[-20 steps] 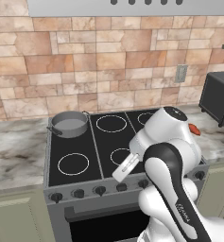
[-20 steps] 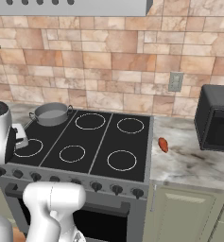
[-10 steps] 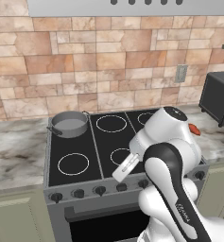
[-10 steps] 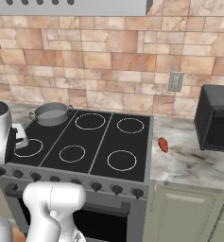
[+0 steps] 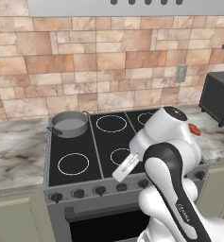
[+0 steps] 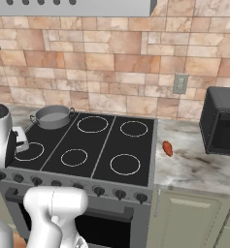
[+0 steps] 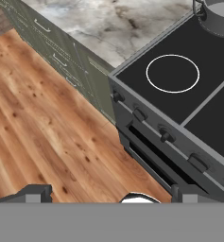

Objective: Turn on the burner for the pot on the stove. Wait thirty seconds for the pot to heat up. Then add the sweet potato to the pot.

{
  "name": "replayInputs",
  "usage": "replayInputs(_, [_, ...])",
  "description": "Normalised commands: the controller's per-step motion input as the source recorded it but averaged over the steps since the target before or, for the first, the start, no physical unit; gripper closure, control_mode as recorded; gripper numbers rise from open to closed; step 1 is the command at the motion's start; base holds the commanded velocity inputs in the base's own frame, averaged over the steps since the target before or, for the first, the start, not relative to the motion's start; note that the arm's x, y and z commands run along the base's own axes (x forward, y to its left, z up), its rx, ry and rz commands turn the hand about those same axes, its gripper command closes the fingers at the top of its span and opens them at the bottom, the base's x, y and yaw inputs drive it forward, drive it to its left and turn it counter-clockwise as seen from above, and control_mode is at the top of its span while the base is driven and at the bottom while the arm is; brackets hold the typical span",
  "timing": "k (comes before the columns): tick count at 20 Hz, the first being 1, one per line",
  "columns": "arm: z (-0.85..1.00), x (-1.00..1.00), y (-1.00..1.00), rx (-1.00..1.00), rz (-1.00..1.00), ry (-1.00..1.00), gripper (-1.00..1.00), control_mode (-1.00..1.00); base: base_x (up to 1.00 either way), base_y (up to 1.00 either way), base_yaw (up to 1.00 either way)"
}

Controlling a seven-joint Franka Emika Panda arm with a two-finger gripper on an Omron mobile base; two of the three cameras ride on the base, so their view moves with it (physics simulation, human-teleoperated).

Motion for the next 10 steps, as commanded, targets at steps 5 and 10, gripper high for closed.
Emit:
replayInputs(5, [0.00, 0.00, 0.00, 0.00, 0.00, 0.00, -1.00, -1.00, 0.00, 0.00, 0.00])
replayInputs(10, [0.00, 0.00, 0.00, 0.00, 0.00, 0.00, -1.00, -1.00, 0.00, 0.00, 0.00])
